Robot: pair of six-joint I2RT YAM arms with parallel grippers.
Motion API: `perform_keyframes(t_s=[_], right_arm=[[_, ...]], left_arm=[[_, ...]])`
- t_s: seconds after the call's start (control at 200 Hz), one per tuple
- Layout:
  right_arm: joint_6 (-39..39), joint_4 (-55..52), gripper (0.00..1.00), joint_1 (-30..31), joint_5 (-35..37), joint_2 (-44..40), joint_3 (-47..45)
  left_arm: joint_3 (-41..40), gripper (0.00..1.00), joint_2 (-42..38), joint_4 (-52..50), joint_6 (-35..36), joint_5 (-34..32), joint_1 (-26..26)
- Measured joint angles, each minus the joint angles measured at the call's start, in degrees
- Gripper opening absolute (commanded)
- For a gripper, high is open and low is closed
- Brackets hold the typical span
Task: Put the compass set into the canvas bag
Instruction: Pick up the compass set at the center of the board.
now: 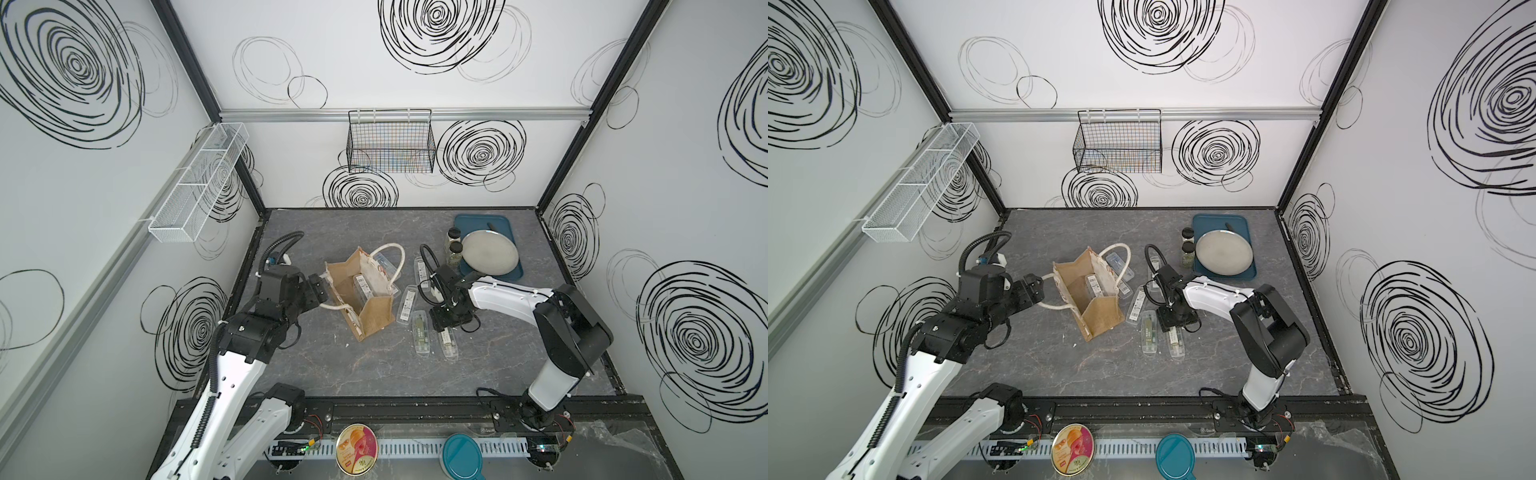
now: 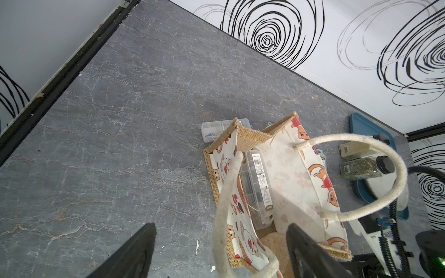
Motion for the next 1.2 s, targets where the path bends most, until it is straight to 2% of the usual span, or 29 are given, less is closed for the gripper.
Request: perform_keyframes(t_s=[0.07,0.275,0.435,0.65,0.896,0.966,1.066,1.196], right_arm=[[0.4,-0.7,0.73,-0.2,0.6,-0.3,0.0],[1.4,-2.9,0.72,1.5,0.7,-1.3,0.0],[2.5,-3.4,0.66,2.9,0.1,-0.1,0.0],[3.1,-4.0,0.53,-0.4,-0.9,0.6,0.7],[-1.4,-5.4,0.49,-3.6,-0.5,4.9,6.1],[-3.3,-5.4,0.52,-4.4,0.2,6.5,8.4],[-5.0,-5.4,0.67,-4.9,1.5,8.8,11.3],[-5.6,-5.2,0.72,-4.8,2.5,8.8,11.3]], left_arm=[[0.0,0.88,0.0,0.0,0.0,0.0,0.0],[-0.1,0.88,0.0,0.0,0.0,0.0,0.0],[-0.5,0.88,-0.1,0.0,0.0,0.0,0.0],[-0.5,0.88,-0.4,0.0,0.0,0.0,0.0],[-0.6,0.88,-1.0,0.0,0.0,-0.1,0.0],[-0.7,0.88,-1.2,0.0,0.0,-0.1,0.1],[-0.7,0.88,-1.1,0.0,0.0,0.0,0.2],[-0.7,0.88,-1.2,0.0,0.0,0.0,0.4]])
